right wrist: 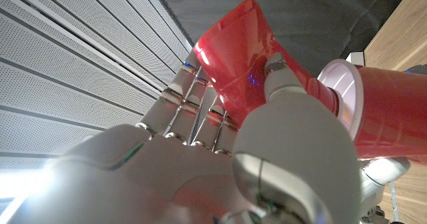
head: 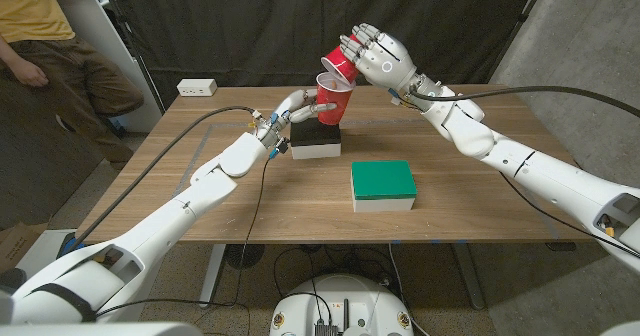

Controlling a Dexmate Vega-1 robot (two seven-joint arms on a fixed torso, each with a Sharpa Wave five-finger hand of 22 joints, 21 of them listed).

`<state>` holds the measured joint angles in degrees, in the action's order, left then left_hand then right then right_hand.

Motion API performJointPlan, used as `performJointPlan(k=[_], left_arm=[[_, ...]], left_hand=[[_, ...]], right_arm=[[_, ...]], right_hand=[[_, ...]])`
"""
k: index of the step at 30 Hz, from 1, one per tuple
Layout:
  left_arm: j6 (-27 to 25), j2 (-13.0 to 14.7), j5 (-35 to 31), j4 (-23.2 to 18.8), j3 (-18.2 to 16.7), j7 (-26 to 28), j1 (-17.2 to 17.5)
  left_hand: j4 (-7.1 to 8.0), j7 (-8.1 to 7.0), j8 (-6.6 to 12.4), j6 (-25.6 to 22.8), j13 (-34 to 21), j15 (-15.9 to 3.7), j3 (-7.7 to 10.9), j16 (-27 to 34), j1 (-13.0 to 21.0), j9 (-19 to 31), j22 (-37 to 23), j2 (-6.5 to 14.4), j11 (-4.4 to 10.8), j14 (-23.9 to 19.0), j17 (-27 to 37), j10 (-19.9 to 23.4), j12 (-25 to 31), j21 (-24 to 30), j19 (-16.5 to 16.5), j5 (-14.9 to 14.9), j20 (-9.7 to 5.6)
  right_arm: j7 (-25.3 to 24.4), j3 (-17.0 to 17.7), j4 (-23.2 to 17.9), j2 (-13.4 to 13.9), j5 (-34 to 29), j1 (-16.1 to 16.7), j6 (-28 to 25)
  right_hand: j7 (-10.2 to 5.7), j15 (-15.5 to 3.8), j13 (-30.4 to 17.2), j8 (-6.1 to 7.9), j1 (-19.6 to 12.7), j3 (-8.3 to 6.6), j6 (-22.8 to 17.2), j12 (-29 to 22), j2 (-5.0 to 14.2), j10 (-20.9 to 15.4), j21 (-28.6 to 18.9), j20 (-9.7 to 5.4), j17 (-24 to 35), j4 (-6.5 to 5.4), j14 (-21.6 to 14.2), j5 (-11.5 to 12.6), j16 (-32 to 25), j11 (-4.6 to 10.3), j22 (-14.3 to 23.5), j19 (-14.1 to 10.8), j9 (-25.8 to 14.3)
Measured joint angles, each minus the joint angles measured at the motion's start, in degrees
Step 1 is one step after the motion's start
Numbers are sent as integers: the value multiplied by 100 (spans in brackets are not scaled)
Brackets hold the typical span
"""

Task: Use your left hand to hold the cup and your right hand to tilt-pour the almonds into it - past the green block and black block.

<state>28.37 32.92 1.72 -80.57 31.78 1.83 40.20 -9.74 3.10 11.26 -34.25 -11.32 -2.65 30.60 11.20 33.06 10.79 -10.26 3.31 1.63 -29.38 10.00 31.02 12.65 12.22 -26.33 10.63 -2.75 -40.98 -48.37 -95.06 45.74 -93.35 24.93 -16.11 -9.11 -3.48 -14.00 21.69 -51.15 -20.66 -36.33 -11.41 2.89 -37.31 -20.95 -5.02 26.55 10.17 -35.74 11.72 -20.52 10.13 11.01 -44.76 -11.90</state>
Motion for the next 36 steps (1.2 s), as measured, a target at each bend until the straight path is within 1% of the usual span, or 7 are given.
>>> performJointPlan(k=[10, 14, 16, 20, 25, 26, 36], left_arm=[[19, -6, 21, 26, 1, -1, 0], [22, -7, 27, 37, 1, -1, -1], [23, -7, 28, 39, 2, -1, -1], [30, -7, 31, 39, 2, -1, -1], [46, -10, 44, 54, 1, -1, 0], [48, -14, 46, 62, -2, -1, 0], [61, -14, 72, 80, -16, -6, -2]], left_hand=[[0, 1, 0, 1, 0, 0, 0, 0, 0, -2, 0, 0, 0, 0, 0, 0, 0, 0, 0, 0, 0], [0, 2, 0, 2, 0, 0, 0, 0, 0, -3, 0, 0, 0, 0, 0, 0, 0, 0, 0, 0, 0], [0, 2, 0, 2, 0, 0, 0, 0, -1, -2, 0, 0, 0, 0, 0, 0, 0, 0, 0, 0, 0], [0, -12, 0, -12, 0, 0, -1, 0, -1, 0, 0, -1, 0, 0, 0, 0, 0, 0, 0, 0, 0], [0, -12, 0, -11, 0, 0, -1, 0, -1, 2, 0, -1, 0, 0, 0, 0, -35, 0, 0, -1, 0], [0, -12, 0, -11, 0, 0, -1, 0, -1, 2, 0, -1, 0, 1, 0, 0, -46, 0, 0, -1, 0], [0, -10, -1, -10, 0, 0, -1, 0, -1, 2, 0, -1, 0, 1, 0, 0, -46, 0, 0, -5, 0]], right_arm=[[-16, -48, 31, -11, -141, -83, -80], [-92, -67, 77, -35, -192, -102, -148], [-105, -70, 91, -42, -197, -104, -160], [-105, -80, 135, -67, -197, -119, -160], [-105, -98, 185, -107, -264, -140, -160], [-246, -100, 190, -111, -280, -142, -372], [-313, -153, 265, -142, -358, -206, -488]], right_hand=[[-19, 26, -26, 0, -121, -44, 23, 0, 14, 96, 2, 16, 0, 1, 26, -5, 61, -11, -18, 83, 0], [-29, 25, -26, 0, -121, -84, 35, 0, 14, 145, 21, 30, 0, 4, 86, -5, 84, 22, -26, 109, 0], [-58, 11, -48, 0, -150, -84, 64, 0, -15, 176, 21, 40, 0, 4, 113, -5, 124, 29, -25, 182, 0], [-30, 40, -53, 0, -151, -109, 96, 0, -16, 205, 61, 63, 15, -17, 165, -5, 145, 0, -22, 204, 0], [-68, 37, -79, 0, -188, -122, 137, 0, -53, 236, 66, 75, 17, -29, 229, -5, 210, 30, -19, 252, 0], [-69, 16, -80, 0, -188, -132, 137, 0, -53, 236, 66, 69, 17, -40, 250, -5, 211, 30, -19, 275, 0], [-103, 29, -79, 44, -189, -177, 102, 0, -53, 266, 66, 86, 17, -39, 299, -6, 233, 61, -19, 309, 2]])
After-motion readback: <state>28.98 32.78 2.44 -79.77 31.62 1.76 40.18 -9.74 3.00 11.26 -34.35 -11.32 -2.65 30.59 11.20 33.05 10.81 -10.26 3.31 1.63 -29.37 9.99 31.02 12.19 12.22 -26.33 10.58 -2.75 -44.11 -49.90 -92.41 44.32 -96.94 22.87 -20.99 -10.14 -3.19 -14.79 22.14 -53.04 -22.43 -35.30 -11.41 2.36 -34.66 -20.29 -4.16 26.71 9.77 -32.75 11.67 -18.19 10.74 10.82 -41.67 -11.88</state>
